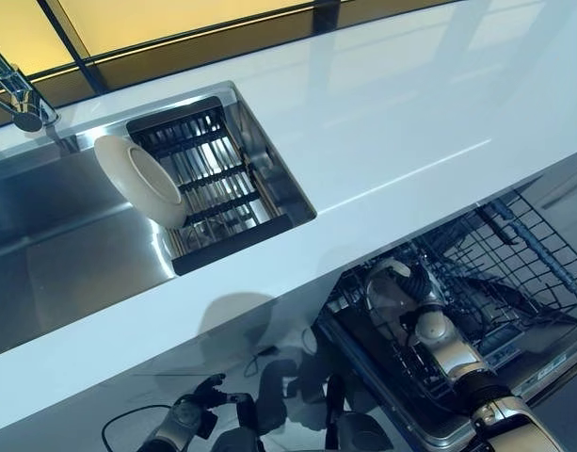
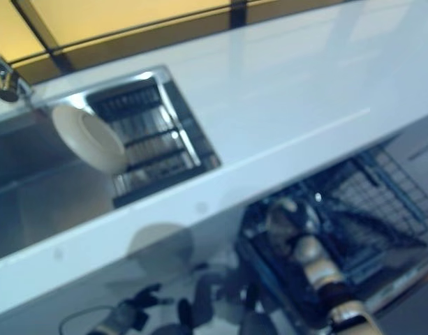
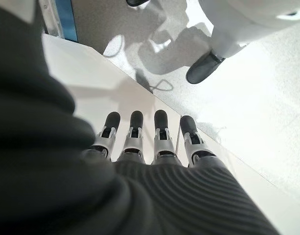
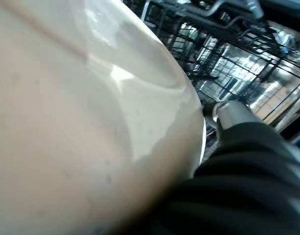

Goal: Take plates into dishwasher

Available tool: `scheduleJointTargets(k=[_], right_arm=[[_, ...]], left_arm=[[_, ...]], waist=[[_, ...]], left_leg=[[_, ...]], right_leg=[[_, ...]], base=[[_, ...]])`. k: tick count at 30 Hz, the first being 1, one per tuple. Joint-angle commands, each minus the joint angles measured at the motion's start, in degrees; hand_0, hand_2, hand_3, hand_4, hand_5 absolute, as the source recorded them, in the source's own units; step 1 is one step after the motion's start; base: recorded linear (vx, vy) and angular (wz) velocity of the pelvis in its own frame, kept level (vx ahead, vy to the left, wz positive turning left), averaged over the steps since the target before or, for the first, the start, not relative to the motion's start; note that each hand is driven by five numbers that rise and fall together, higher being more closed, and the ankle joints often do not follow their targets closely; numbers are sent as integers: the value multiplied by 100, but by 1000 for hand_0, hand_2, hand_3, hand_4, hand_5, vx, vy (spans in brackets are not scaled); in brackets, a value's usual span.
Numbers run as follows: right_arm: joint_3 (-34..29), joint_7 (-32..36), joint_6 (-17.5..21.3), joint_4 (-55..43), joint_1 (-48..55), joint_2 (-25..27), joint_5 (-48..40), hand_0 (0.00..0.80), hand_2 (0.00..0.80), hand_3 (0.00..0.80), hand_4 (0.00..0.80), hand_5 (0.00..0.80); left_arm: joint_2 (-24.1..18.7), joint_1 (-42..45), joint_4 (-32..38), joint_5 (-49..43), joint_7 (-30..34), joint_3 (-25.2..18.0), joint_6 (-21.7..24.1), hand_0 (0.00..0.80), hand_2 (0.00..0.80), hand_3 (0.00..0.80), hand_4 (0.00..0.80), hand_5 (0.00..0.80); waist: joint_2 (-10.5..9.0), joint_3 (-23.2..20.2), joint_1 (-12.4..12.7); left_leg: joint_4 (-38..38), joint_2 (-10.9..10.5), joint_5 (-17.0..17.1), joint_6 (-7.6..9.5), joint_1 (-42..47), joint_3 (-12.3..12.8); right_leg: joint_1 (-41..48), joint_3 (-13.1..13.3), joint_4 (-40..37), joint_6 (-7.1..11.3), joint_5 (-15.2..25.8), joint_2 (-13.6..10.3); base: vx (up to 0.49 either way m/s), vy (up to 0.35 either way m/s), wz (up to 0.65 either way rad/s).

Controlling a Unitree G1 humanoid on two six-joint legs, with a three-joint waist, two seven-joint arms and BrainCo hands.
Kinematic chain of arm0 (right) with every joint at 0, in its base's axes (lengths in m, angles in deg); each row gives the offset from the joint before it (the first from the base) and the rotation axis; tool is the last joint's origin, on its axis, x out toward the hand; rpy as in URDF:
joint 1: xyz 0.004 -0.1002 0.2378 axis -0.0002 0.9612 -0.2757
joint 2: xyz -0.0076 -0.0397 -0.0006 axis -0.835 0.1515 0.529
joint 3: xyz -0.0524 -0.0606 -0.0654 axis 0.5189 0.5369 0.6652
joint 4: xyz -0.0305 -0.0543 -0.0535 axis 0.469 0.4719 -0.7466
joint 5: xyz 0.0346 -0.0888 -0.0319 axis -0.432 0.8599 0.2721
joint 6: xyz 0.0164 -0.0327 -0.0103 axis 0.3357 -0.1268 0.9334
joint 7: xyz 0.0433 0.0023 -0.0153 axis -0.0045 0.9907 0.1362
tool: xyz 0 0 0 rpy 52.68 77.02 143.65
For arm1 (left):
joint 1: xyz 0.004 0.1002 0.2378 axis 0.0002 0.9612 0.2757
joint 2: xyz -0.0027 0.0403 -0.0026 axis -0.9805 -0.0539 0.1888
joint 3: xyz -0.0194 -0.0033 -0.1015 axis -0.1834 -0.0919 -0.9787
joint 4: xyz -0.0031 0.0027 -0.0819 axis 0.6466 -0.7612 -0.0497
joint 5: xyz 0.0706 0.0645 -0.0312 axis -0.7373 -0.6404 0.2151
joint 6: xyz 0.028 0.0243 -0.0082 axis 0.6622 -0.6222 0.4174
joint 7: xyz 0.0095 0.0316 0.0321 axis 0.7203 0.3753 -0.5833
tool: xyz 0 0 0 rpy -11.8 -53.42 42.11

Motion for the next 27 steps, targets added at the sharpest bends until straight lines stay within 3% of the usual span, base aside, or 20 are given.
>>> scheduleJointTargets(k=[1,27], right_arm=[[585,100,-63,493,-30,-460,-80,800,800,800,800,800],[1009,1023,17,5,386,-596,-117,800,800,800,800,800]], left_arm=[[138,-403,-135,176,-99,299,87,0,0,0,0,0],[198,-491,-211,163,-202,126,57,0,0,0,0,0]], waist=[[89,132,178],[-44,158,146]], left_leg=[[-11,-366,-125,352,-184,-25],[-11,-356,-127,381,-193,-4]], right_leg=[[-74,84,564,127,-544,32],[-82,95,591,170,-538,16]], base=[[0,0,0],[0,0,0]])
